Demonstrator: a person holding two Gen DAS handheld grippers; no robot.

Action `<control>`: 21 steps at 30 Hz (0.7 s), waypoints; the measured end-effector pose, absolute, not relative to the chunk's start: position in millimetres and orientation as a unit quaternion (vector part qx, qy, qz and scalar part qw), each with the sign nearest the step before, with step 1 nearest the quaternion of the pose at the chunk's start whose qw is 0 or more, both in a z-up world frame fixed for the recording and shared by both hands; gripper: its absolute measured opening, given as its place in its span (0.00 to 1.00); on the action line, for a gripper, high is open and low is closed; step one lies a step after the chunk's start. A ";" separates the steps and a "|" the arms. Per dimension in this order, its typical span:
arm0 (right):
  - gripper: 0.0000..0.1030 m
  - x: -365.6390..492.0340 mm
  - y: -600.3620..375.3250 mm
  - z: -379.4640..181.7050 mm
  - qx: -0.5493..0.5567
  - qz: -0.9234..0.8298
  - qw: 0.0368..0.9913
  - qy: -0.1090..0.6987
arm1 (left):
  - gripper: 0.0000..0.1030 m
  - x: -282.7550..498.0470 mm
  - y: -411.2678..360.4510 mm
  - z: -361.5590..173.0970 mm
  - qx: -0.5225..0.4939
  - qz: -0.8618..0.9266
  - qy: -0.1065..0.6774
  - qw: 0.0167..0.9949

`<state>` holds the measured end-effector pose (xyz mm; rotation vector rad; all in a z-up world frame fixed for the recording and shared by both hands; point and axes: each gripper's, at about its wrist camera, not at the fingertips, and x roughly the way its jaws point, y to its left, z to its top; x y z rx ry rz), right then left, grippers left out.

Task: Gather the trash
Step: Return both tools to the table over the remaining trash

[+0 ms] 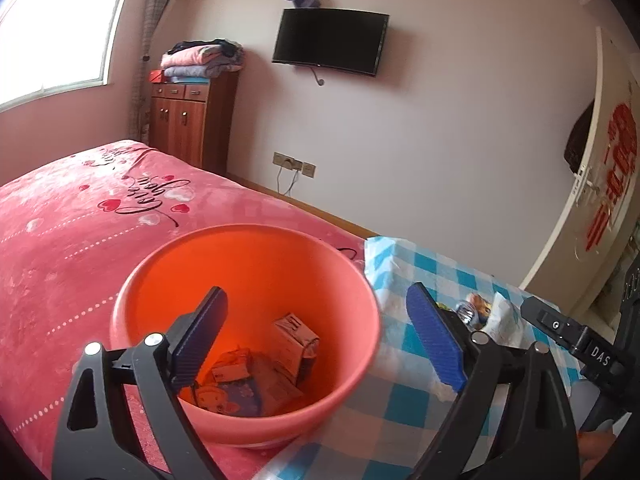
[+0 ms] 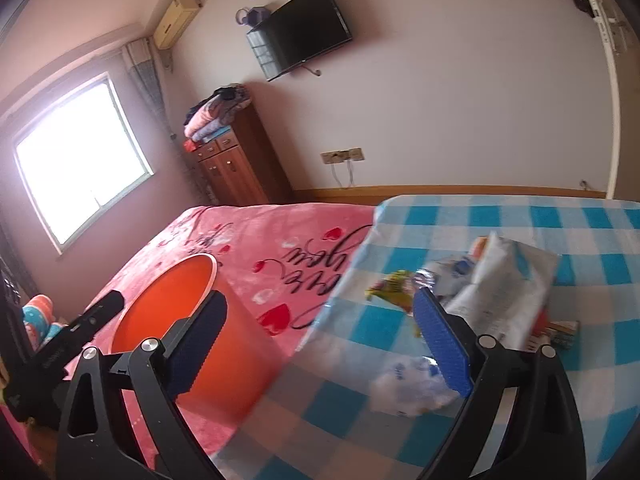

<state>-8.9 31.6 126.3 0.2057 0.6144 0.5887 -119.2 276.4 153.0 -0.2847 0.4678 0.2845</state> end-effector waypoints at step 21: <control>0.92 -21.1 -61.4 94.2 0.078 0.172 0.940 0.284 | 0.94 -101.2 187.2 140.6 -0.069 0.079 0.257 0.961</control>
